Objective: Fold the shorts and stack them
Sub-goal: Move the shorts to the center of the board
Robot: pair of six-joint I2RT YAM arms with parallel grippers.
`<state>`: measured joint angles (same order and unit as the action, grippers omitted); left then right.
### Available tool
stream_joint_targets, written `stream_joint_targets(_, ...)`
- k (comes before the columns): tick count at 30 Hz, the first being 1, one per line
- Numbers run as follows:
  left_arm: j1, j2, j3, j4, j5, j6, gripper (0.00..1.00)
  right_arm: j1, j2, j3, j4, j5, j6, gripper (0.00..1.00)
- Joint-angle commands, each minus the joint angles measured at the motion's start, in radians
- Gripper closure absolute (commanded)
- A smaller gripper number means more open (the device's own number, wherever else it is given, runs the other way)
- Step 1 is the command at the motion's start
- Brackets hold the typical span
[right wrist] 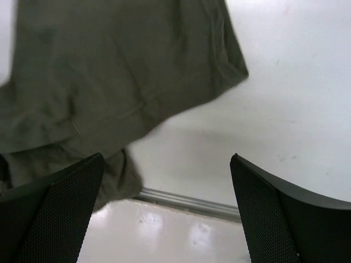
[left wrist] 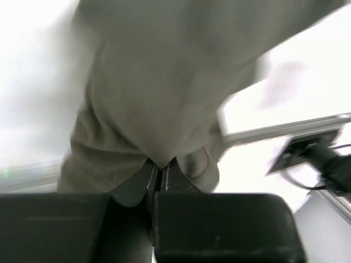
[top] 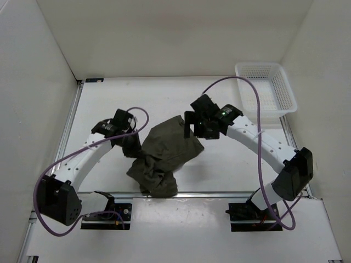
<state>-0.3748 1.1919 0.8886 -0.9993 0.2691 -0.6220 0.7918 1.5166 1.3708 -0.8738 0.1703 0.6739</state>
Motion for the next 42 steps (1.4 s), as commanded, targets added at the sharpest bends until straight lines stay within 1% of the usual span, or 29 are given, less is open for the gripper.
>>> stream_joint_targets(1, -0.024, 0.057, 0.211, 0.062, 0.004, 0.059, 0.9, -0.063, -0.025, 0.138, -0.048, 0.092, -0.025, 0.0)
stream_joint_targets(2, -0.059, 0.095, 0.307, 0.053, 0.018, 0.071, 0.9, -0.075, -0.051, 0.161, -0.057, 0.104, -0.036, 0.0)
stream_joint_targets(4, -0.105, 0.132, 0.396, 0.053, 0.018, 0.071, 0.9, -0.126, -0.09, 0.171, -0.073, 0.141, -0.036, 0.0)
stream_joint_targets(7, -0.197, 0.25, 0.593, 0.053, 0.028, 0.071, 0.9, -0.201, -0.203, 0.139, -0.083, 0.173, -0.027, 0.0)
stream_joint_targets(8, -0.24, 0.338, 0.71, 0.053, 0.038, 0.071, 0.9, -0.219, -0.267, 0.123, -0.083, 0.201, -0.016, 0.0)
stream_joint_targets(11, -0.317, 0.503, 0.918, 0.053, 0.08, 0.071, 0.9, -0.269, -0.39, 0.039, -0.083, 0.251, 0.007, 0.0)
stream_joint_targets(12, -0.332, 0.632, 1.076, 0.053, 0.119, 0.071, 0.87, -0.282, -0.416, -0.004, -0.083, 0.264, 0.022, 0.0)
stream_joint_targets(14, -0.358, 0.772, 1.266, 0.007, 0.183, 0.082, 0.65, -0.298, -0.479, -0.039, -0.106, 0.273, 0.036, 0.0)
stream_joint_targets(15, -0.368, 0.902, 1.493, -0.136, 0.193, 0.105, 0.36, -0.307, -0.495, -0.048, -0.122, 0.273, 0.05, 0.0)
stream_joint_targets(17, -0.38, 0.975, 1.654, -0.25, 0.148, 0.134, 0.15, -0.307, -0.531, -0.071, -0.161, 0.273, 0.061, 0.0)
stream_joint_targets(18, -0.38, 0.951, 1.676, -0.271, 0.122, 0.146, 0.03, -0.307, -0.542, -0.084, -0.162, 0.255, 0.061, 0.0)
stream_joint_targets(20, -0.351, 0.863, 1.531, -0.21, 0.059, 0.146, 0.0, -0.307, -0.564, -0.143, -0.162, 0.221, 0.061, 0.02)
stream_joint_targets(21, -0.301, 0.75, 1.453, -0.176, 0.059, 0.146, 0.0, -0.307, -0.573, -0.166, -0.15, 0.195, 0.052, 0.02)
stream_joint_targets(22, -0.271, 0.692, 1.29, -0.144, 0.07, 0.146, 0.0, -0.307, -0.573, -0.212, -0.14, 0.139, 0.052, 0.03)
stream_joint_targets(23, -0.242, 0.637, 1.206, -0.087, 0.07, 0.133, 0.0, -0.307, -0.559, -0.234, -0.114, 0.108, 0.052, 0.03)
stream_joint_targets(24, -0.19, 0.535, 1.126, -0.066, 0.059, 0.133, 0.04, -0.29, -0.55, -0.254, -0.099, 0.078, 0.052, 0.05)
stream_joint_targets(25, -0.17, 0.491, 0.974, -0.047, 0.039, 0.133, 0.11, -0.276, -0.524, -0.274, -0.081, 0.051, 0.052, 0.05)
stream_joint_targets(26, -0.152, 0.453, 0.901, -0.033, 0.027, 0.124, 0.37, -0.231, -0.509, -0.307, -0.064, 0.025, 0.061, 0.06)
stream_joint_targets(27, -0.121, 0.392, 0.835, -0.024, 0.015, 0.123, 0.5, -0.198, -0.474, -0.321, -0.019, -0.021, 0.085, 0.06)
stream_joint_targets(28, -0.109, 0.367, 0.709, -0.024, 0.006, 0.113, 0.57, -0.162, -0.454, -0.334, 0.008, -0.041, 0.099, 0.06)
stream_joint_targets(29, -0.099, 0.345, 0.647, -0.009, 0.005, 0.113, 0.61, -0.076, -0.431, -0.343, 0.036, -0.055, 0.116, 0.06)
stream_joint_targets(30, -0.089, 0.325, 0.589, 0.013, -0.007, 0.104, 0.58, -0.027, -0.374, -0.343, 0.088, -0.055, 0.142, 0.06)
stream_joint_targets(31, -0.067, 0.299, 0.487, 0.025, -0.017, 0.085, 0.5, 0.071, -0.339, -0.331, 0.107, -0.055, 0.142, 0.04)
stream_joint_targets(32, -0.055, 0.299, 0.443, 0.039, -0.028, 0.085, 0.39, 0.119, -0.299, -0.281, 0.12, -0.04, 0.142, 0.04)
stream_joint_targets(33, -0.041, 0.29, 0.405, 0.057, -0.028, 0.085, 0.26, 0.163, -0.206, -0.245, 0.13, -0.028, 0.127, 0.03)
stream_joint_targets(34, -0.011, 0.29, 0.354, 0.07, -0.043, 0.076, 0.08, 0.241, -0.155, -0.204, 0.13, -0.016, 0.109, 0.03)
stream_joint_targets(37, 0.058, 0.346, 0.316, 0.113, -0.019, 0.09, 0.04, 0.364, 0.051, -0.037, 0.093, 0.063, 0.029, 0.03)
stream_joint_targets(40, 0.111, 0.426, 0.326, 0.155, 0.048, 0.132, 0.04, 0.434, 0.207, 0.072, 0.084, 0.121, -0.045, 0.03)
stream_joint_targets(42, 0.134, 0.478, 0.343, 0.18, 0.132, 0.152, 0.06, 0.443, 0.29, 0.1, 0.096, 0.121, -0.069, 0.07)
